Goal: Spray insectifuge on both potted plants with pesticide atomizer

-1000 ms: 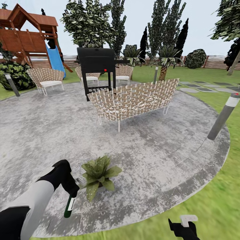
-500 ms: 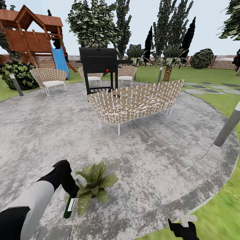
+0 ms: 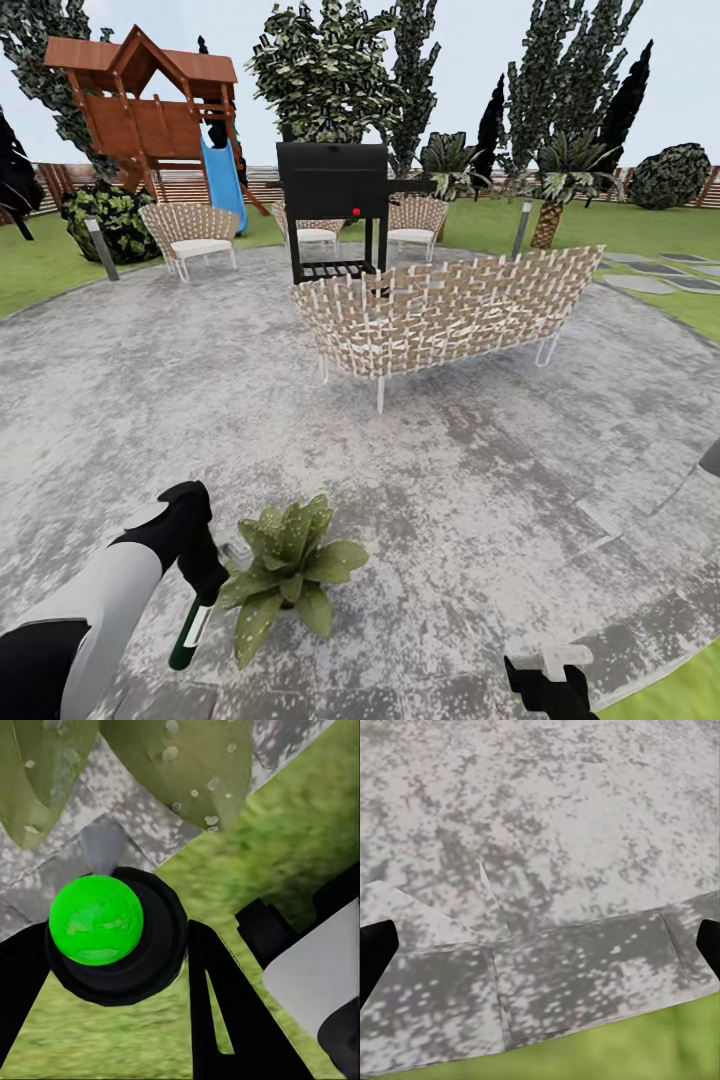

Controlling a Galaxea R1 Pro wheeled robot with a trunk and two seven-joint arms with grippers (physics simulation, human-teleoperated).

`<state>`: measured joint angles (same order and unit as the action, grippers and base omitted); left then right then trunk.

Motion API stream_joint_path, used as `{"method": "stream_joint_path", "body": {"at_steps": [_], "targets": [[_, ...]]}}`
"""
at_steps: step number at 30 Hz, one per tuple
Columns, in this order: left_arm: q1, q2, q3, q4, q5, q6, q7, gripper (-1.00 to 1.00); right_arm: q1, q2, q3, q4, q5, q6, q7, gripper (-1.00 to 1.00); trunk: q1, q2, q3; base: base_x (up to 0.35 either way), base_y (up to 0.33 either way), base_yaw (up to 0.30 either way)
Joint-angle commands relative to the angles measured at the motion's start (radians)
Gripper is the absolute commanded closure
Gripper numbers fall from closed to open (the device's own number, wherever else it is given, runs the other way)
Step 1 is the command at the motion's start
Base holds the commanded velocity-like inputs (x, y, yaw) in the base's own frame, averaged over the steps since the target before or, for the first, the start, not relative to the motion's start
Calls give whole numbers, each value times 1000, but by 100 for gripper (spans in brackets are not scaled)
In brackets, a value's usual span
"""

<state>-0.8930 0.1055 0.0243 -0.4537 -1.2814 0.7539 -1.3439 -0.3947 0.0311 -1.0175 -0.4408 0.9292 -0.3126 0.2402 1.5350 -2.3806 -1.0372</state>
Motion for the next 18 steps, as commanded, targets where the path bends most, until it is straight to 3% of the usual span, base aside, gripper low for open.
{"method": "stream_joint_path", "body": {"at_steps": [1, 4, 13, 18], "targets": [[0, -1, 3, -3, -18, 10, -16, 100, -1, 1, -9, -2, 5, -3, 8, -100, 0, 0, -1, 2, -1, 9], [1, -2, 8, -5, -32, 9, -27, 100, -1, 1, -8, -2, 5, -4, 8, -100, 0, 0, -1, 1, 0, 67], [3, -3, 14, 8, -23, 10, -20, 100, -1, 1, -9, -3, 5, -4, 8, -100, 0, 0, -1, 0, 0, 256], [8, -14, 14, 9, -21, 11, -18, 100, -1, 1, -9, -3, 5, -4, 8, -100, 0, 0, -1, 17, -84, 33]]}}
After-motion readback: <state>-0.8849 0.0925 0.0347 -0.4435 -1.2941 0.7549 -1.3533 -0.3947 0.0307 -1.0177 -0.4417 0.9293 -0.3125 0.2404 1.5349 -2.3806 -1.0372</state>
